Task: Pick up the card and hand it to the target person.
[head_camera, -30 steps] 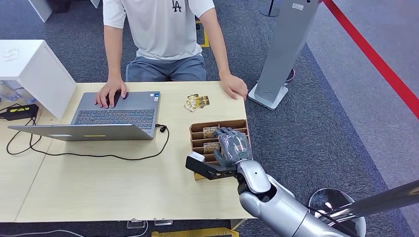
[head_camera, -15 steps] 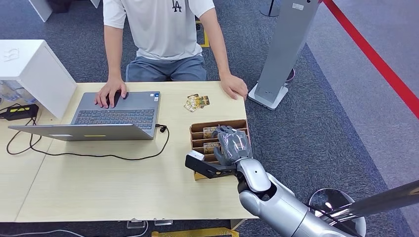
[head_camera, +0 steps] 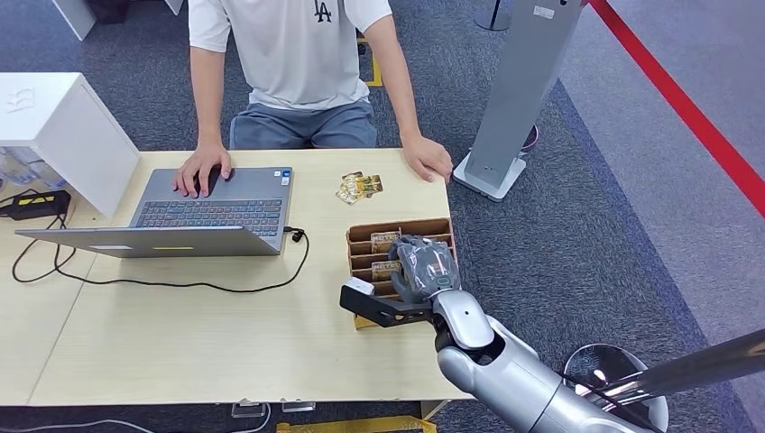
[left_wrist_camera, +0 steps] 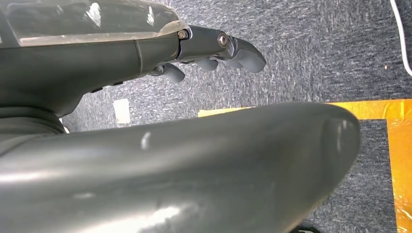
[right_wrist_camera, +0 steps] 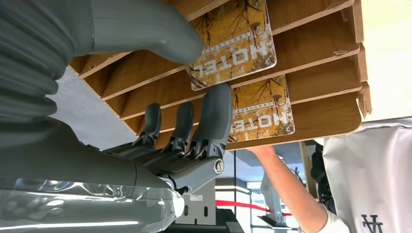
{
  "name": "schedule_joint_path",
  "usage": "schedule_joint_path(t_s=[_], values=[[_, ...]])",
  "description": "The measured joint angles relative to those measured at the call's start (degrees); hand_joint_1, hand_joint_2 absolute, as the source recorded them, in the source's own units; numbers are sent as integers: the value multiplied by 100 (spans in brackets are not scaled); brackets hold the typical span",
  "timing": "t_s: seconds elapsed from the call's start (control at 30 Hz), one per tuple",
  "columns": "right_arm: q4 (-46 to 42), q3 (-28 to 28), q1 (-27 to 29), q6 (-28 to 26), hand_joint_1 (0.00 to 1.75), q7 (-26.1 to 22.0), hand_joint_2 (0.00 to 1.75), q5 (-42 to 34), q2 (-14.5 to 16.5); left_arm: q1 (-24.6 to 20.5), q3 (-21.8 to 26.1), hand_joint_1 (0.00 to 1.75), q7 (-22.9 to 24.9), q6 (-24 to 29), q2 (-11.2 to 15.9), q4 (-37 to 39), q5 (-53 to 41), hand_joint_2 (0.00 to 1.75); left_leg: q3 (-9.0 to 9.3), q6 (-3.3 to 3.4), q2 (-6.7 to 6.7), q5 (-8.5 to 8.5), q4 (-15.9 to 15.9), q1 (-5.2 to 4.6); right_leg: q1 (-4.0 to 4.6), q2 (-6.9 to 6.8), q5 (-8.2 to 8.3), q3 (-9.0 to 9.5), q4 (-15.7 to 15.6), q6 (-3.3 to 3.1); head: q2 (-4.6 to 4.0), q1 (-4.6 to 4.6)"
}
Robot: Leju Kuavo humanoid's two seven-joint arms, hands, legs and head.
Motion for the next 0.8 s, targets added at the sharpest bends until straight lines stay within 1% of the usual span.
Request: schedule_joint_path(t_s=[0.27, 0.5, 0.63, 0.77, 0.8], values=[[115, 30, -58, -58, 115, -16, 175, -21, 27, 2, 0, 0, -4, 2, -1, 6, 0, 0, 0, 0, 0, 0, 0, 0, 0, -1, 0, 1, 0, 0, 0, 0], [143, 28, -80, -110, 131, 6, 175, -27, 39, 3, 0, 0, -24, 5, -1, 7, 9, 0, 0, 0, 0, 0, 0, 0, 0, -1, 0, 0, 0, 0, 0, 4], [134, 24, -98, -129, 136, 16, 175, -43, 38, 6, 1, 0, -28, 5, -1, 8, 21, 0, 1, 0, 0, 0, 0, 0, 0, 0, 0, 1, 0, 0, 0, 1], [111, 26, -97, -122, 138, 35, 175, -43, 36, 13, 2, 0, -90, -142, 0, 10, 59, 175, 1, 0, 0, 1, 0, 0, 0, 0, 0, 1, 0, 0, 0, -2], [102, 26, -96, -120, 138, 44, 175, -43, 33, 15, 2, 0, -119, -193, 0, 10, 73, 175, 1, 0, 0, 1, 0, 0, 0, 0, 0, 1, 0, 0, 0, -2]])
